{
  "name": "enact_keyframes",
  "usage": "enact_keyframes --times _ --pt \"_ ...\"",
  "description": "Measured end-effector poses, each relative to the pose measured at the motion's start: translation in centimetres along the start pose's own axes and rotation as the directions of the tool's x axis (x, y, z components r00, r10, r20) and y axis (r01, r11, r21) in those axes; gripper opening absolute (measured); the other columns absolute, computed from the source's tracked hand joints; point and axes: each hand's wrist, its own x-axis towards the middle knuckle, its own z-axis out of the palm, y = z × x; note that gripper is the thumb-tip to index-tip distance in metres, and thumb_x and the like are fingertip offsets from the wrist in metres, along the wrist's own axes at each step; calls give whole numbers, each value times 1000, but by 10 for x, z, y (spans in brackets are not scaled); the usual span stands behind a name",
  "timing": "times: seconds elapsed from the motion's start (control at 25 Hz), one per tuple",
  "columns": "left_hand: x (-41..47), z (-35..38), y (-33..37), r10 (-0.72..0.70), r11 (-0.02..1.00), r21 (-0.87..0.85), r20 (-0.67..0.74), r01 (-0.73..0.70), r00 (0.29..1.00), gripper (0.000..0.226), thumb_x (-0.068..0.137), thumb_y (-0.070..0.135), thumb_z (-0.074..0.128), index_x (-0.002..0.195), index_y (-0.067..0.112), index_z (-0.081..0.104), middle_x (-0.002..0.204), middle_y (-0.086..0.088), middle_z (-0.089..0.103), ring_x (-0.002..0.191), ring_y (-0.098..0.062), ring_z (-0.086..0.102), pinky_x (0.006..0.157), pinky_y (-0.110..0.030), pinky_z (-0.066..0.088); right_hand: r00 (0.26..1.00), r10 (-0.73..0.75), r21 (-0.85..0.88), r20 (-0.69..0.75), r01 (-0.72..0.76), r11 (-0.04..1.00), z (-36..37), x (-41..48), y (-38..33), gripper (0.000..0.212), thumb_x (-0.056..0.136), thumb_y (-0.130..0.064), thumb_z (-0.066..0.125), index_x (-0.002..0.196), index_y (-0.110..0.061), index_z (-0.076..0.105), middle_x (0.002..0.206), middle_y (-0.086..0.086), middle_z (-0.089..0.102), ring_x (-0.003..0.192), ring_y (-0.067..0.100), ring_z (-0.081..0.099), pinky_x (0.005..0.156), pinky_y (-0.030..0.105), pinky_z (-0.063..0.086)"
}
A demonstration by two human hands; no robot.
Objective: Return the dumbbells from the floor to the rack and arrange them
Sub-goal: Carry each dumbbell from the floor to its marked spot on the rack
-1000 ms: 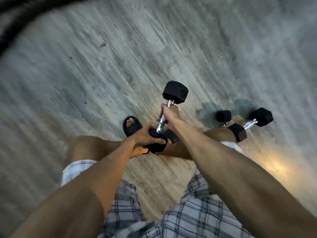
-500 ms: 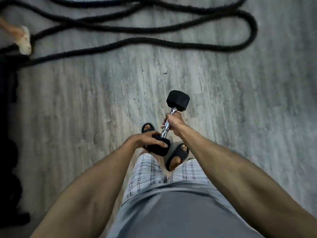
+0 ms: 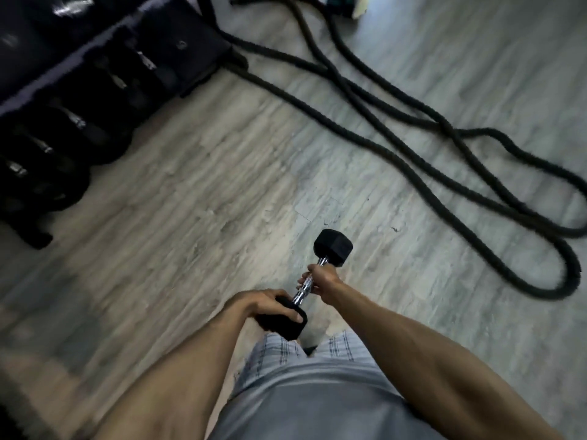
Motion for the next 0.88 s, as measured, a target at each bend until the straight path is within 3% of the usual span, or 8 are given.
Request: enact_keyframes --times 0.16,0.28,0.52,0.68,0.88 --pt "-22 -50 -43 26 987 -154 -67 -36 997 76 50 61 85 114 32 57 121 -6 61 97 -25 70 73 -33 60 998 -20 -153 63 29 988 82 0 -35 7 97 -3 43 91 -2 45 71 14 51 58 27 57 71 49 58" --pt "-30 -87 -71 30 974 -216 -136 -60 990 84 43 65 86 115 36 56 122 -4 60 104 -27 68 78 -38 61 992 -40 -232 121 68 970 134 0 -59 5 97 -2 42 92 -2 45 72 14 51 60 27 58 68 47 58" --pt "-55 -163 -120 22 936 -340 -214 -95 977 87 48 63 82 124 36 51 127 0 54 106 -21 63 85 -40 60 975 -33 -412 219 123 903 243 12 -100 5 96 -3 43 94 1 47 73 14 56 63 27 63 68 46 59" --pt "-65 -223 -146 11 907 -410 -216 -101 976 80 55 60 81 124 34 50 121 -3 59 101 -25 69 86 -42 59 969 -2 -511 246 131 849 318 30 -131 10 96 -1 42 88 -1 48 70 14 54 59 25 60 51 32 54" --pt "-78 -329 -184 -44 865 -493 -254 -90 966 79 59 61 79 127 34 48 124 -3 59 100 -24 70 86 -40 59 952 60 -565 301 127 815 433 65 -182 6 97 -1 42 93 -2 46 68 15 53 49 25 61 43 28 50"
